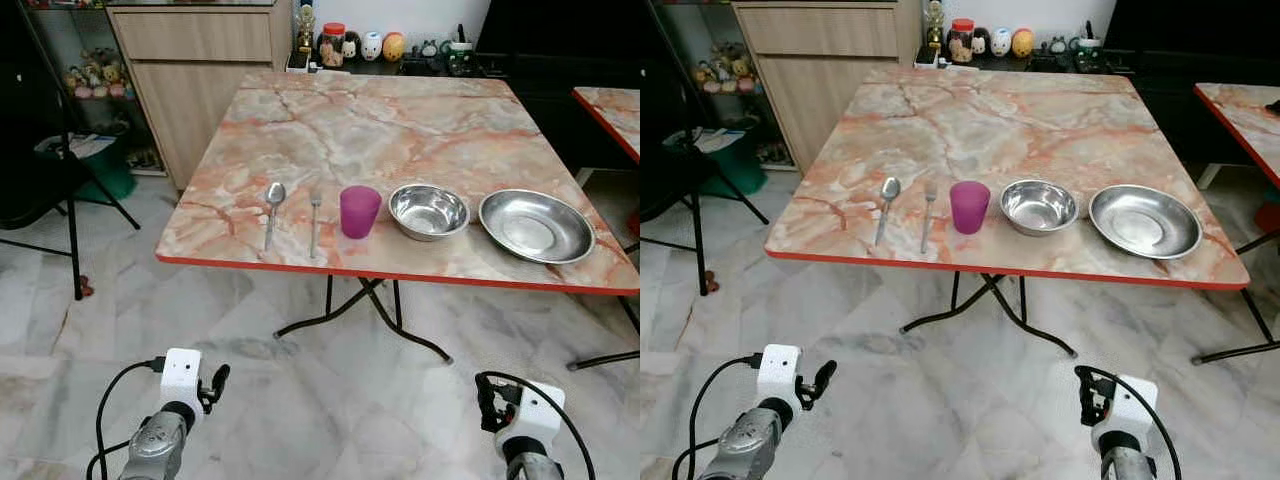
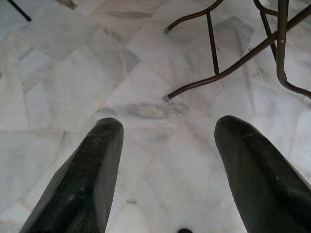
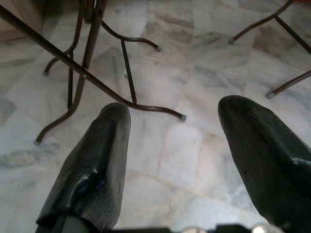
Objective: Setting the table
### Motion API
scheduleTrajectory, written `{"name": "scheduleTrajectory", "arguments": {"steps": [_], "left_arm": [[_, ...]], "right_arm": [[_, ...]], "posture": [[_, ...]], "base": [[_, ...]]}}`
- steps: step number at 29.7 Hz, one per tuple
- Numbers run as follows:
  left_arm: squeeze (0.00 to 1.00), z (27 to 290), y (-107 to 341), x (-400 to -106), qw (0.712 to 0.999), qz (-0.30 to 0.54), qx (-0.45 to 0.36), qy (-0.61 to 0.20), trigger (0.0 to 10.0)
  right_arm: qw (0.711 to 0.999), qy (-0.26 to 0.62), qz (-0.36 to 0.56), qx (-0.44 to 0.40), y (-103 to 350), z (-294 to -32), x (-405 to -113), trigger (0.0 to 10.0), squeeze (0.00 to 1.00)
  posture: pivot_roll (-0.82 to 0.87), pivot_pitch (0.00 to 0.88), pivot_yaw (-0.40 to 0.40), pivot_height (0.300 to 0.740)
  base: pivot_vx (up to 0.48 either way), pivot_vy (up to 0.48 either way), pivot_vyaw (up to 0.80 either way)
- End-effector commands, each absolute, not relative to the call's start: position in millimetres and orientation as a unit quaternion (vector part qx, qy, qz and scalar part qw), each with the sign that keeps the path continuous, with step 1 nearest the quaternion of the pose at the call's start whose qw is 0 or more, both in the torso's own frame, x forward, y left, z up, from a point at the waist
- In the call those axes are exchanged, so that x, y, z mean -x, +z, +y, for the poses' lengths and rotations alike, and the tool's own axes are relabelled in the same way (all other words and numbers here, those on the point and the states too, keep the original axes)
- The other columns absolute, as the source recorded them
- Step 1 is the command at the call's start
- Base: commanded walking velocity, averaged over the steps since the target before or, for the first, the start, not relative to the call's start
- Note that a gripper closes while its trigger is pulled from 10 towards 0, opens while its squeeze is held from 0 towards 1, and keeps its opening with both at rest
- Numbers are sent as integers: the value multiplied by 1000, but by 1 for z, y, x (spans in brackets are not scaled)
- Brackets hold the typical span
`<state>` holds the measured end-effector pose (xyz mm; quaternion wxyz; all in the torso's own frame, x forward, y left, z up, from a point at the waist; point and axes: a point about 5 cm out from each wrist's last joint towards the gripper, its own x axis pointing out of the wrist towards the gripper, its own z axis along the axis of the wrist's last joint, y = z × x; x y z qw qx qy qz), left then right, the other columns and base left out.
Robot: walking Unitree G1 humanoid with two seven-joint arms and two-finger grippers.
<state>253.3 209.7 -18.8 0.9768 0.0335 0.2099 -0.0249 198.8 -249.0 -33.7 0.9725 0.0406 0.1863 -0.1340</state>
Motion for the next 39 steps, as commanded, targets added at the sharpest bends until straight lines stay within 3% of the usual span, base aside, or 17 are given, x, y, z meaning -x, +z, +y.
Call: {"name": "scheduleTrajectory", "arguments": {"steps": [1,4,9,24,39], "left_arm": [[0,211,-24,-245,975,218,-29,-23,10000],[0,212,-31,-238,971,238,-27,-21,10000],[0,217,-42,-227,955,288,-67,-18,10000],[0,217,-43,-227,953,294,-68,-11,10000],[0,217,-42,-229,957,287,-46,-3,10000]], "right_arm": [[969,-144,193,-51,-38,-249,-190,10000,0],[968,-148,194,-54,-40,-248,-185,10000,0],[976,-142,154,-63,-23,-248,-206,10000,0],[980,-124,141,-59,-15,-241,-216,10000,0],[988,-115,91,-47,11,-241,-235,10000,0]], "posture": [[14,34,-4,740],[13,33,-3,740],[-8,28,0,740],[-9,15,-1,740],[-6,20,-5,740]], "base": [[0,0,0],[0,0,0],[0,0,0],[0,-463,0],[0,0,0]]}}
